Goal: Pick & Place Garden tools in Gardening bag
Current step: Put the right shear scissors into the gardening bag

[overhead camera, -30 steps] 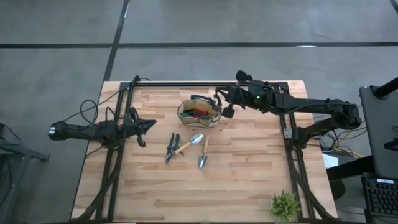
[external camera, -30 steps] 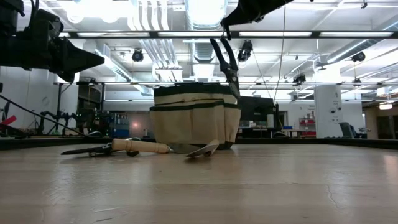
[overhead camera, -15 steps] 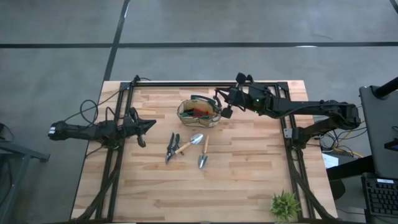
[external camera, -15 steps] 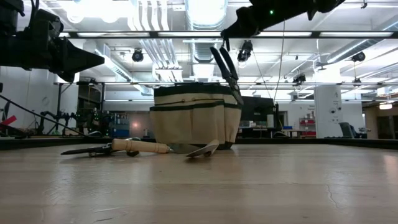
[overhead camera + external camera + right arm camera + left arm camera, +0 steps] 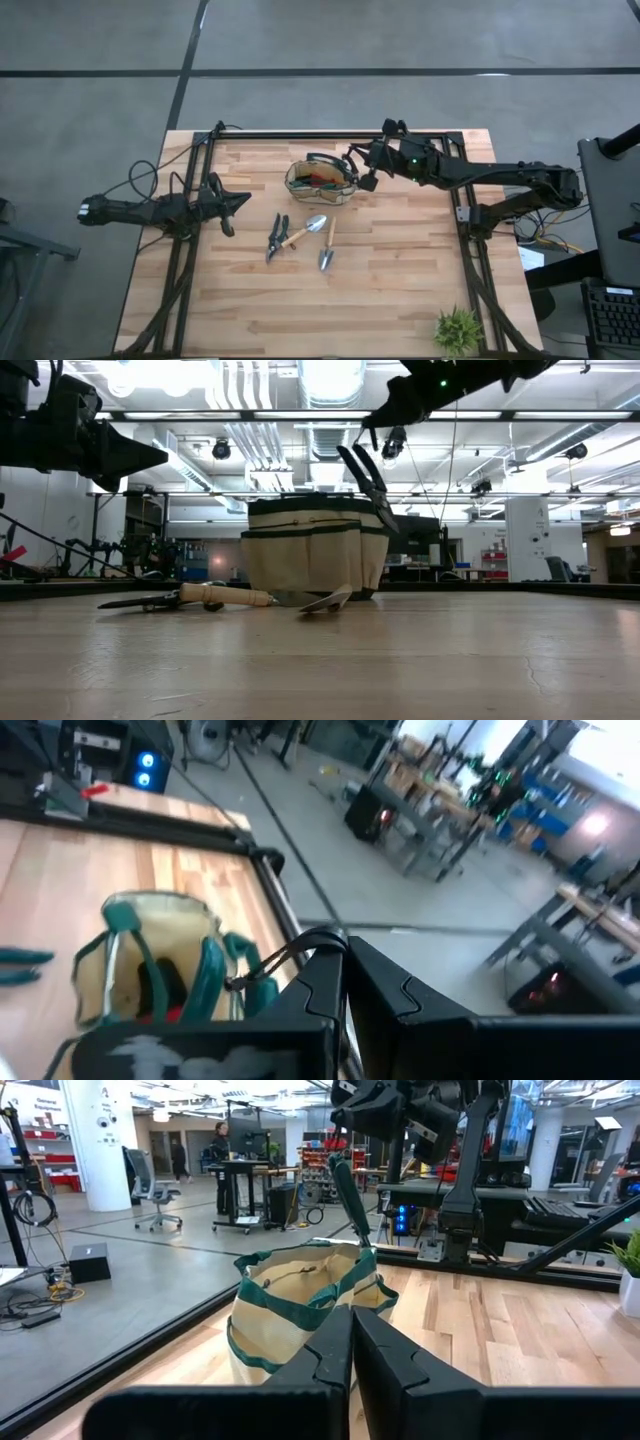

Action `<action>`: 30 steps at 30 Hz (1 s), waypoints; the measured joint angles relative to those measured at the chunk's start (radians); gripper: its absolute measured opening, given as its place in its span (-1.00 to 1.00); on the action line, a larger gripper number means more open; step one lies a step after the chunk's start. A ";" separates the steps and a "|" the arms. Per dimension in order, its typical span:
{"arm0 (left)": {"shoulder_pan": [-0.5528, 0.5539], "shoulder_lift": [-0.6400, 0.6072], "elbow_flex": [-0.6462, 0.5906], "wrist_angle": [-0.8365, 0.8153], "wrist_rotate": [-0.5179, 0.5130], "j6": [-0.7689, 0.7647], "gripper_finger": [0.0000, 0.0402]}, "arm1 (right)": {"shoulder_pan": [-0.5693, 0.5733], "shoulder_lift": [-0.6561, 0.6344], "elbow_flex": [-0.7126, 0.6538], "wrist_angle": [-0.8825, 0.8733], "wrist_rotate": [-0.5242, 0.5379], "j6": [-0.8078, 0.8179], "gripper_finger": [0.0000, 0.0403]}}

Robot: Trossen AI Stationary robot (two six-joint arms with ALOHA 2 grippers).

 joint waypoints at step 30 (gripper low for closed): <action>0.000 0.000 0.000 0.000 0.000 0.000 -0.92 | 0.007 -0.084 0.075 -0.279 0.002 0.123 -0.96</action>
